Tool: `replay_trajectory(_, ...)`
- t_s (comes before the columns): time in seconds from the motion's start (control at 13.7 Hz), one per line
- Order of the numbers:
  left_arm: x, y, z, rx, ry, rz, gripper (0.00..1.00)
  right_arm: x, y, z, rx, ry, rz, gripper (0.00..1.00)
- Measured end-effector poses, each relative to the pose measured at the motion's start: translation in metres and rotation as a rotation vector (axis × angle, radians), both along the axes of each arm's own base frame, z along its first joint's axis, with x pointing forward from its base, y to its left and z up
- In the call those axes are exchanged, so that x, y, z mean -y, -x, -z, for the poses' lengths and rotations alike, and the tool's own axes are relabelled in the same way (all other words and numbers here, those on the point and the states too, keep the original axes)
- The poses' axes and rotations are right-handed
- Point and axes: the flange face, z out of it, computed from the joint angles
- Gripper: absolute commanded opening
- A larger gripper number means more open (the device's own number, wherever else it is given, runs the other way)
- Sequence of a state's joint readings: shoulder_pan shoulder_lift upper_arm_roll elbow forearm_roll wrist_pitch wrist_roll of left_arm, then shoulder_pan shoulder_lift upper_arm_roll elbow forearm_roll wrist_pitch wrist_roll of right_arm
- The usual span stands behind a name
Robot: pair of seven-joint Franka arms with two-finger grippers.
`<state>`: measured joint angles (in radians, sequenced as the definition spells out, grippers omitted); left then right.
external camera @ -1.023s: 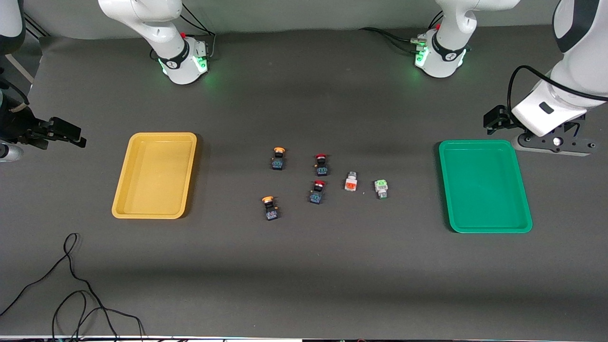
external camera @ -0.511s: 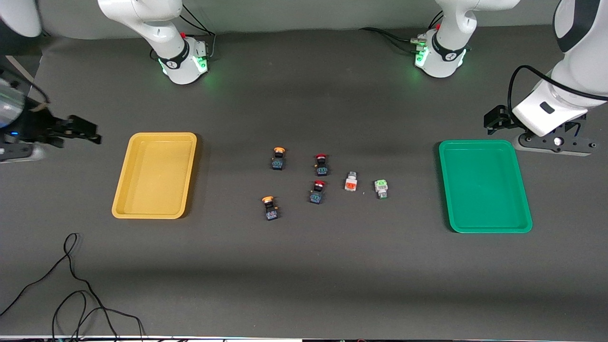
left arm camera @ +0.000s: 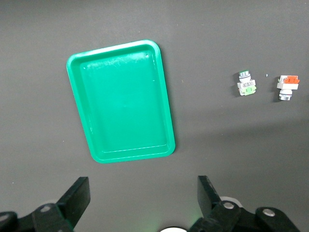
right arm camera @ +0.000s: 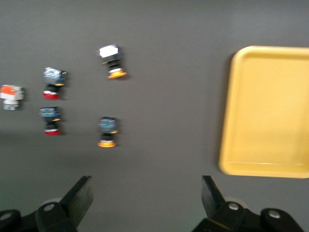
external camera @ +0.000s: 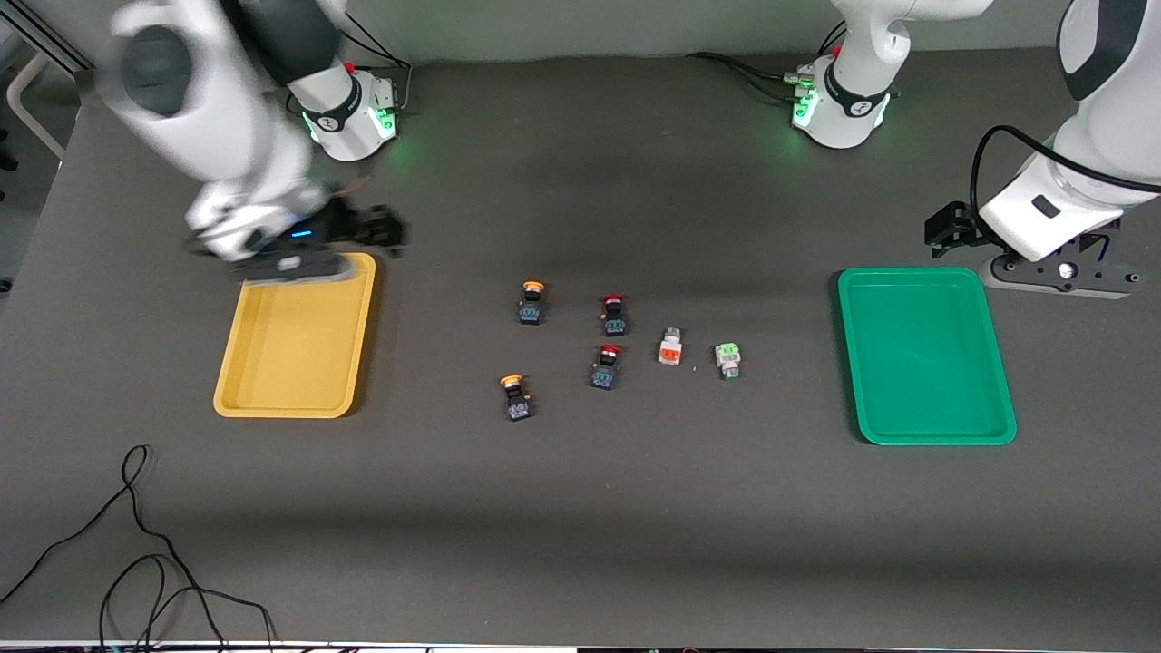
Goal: Place green and yellow buttons in trays
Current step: 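Grasp the yellow-cap button with the right gripper while the left gripper grasps the green button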
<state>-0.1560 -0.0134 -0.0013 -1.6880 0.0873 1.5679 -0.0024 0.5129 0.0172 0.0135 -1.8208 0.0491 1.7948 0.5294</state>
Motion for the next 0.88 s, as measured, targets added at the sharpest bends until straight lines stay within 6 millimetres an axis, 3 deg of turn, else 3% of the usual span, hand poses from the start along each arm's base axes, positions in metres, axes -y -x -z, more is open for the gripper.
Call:
replay_trajectory(0.15, 0.003, -0.001, 0.002, -0.002, 0.031, -0.004, 0.99, -0.066, 0.031, 0.022, 0.006, 0.003, 0.032, 1.00)
replay_trajectory(0.29, 0.007, -0.005, 0.007, -0.004, 0.059, -0.006, 1.00, -0.106, 0.055, 0.039, 0.002, 0.014, 0.074, 1.00)
replay_trajectory(0.44, 0.014, -0.015, 0.017, 0.010, 0.087, -0.008, 1.00, -0.111, 0.058, 0.046, -0.007, 0.024, 0.095, 1.00)
replay_trajectory(0.58, 0.036, -0.027, 0.039, 0.020, 0.095, -0.029, 1.00, -0.102, 0.050, 0.057, 0.002, 0.017, 0.117, 1.00)
replay_trajectory(0.88, 0.105, -0.052, 0.120, 0.008, 0.093, -0.079, 1.00, -0.103, 0.040, 0.136, 0.002, 0.024, 0.133, 1.00)
